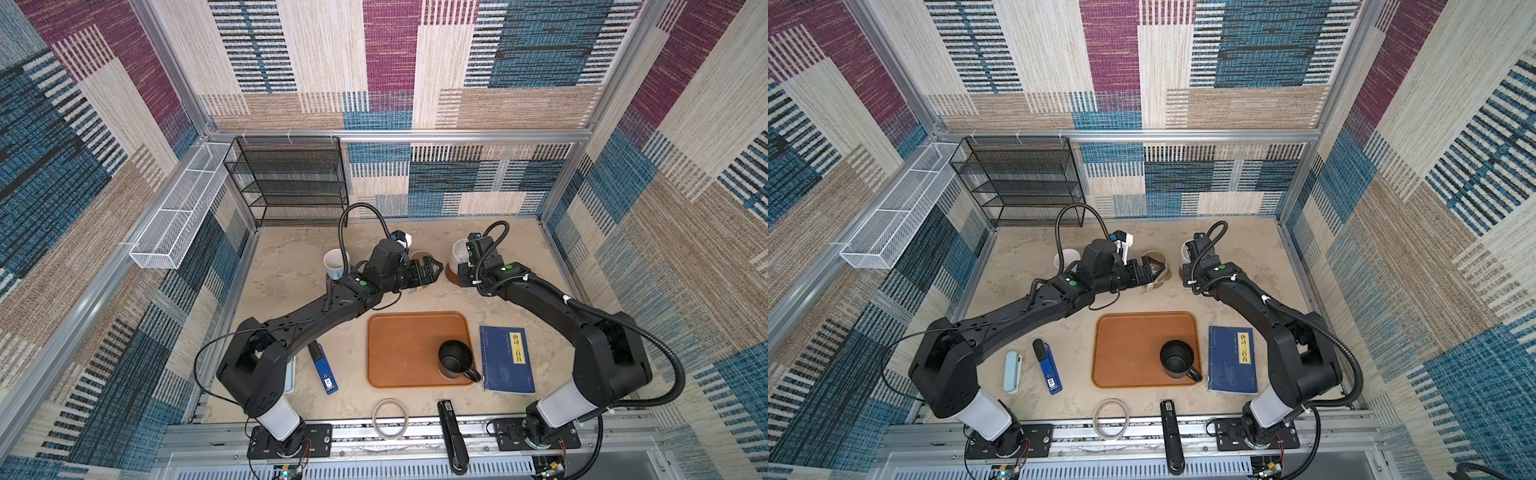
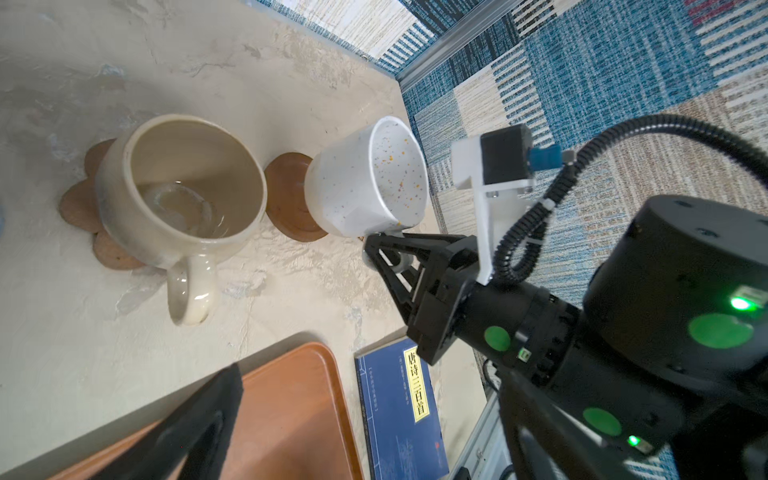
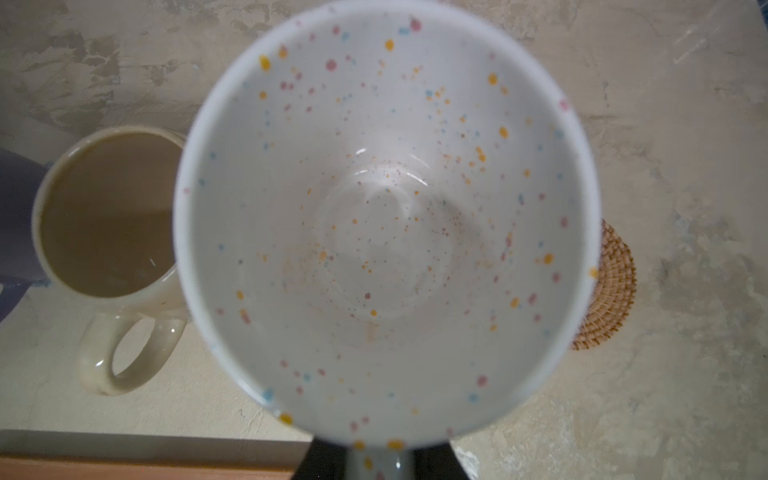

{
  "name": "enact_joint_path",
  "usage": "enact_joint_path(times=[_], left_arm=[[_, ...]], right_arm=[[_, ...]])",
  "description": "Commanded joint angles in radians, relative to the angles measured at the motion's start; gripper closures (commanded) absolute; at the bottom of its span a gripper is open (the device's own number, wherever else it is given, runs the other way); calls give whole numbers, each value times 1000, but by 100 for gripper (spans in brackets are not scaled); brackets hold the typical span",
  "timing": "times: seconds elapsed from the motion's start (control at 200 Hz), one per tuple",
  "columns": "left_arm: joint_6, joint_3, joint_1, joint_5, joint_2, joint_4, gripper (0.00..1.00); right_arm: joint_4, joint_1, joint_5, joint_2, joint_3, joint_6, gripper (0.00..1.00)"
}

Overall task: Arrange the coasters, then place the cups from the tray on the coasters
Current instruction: 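Carry the white speckled mug to the brown wooden coaster and lower it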

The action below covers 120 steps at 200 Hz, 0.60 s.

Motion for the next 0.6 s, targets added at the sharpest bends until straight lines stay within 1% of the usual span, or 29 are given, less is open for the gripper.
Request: enact_joint_path(times=[0.0,0.145,0.29,0.596], left_arm=[[10,36,7,-12,41,-24,1],[9,76,18,-29,85,-31,1],[11,101,18,-28,112,-38,1],[11,115,19,0,121,-51,1]], right_arm=[[97,-23,-21,35,26,-17,100],[92,-42,-36,101,52,-37,100],[102,-47,-46,137,60,-42,100],[69,-49,-10,187,101,-40,100]])
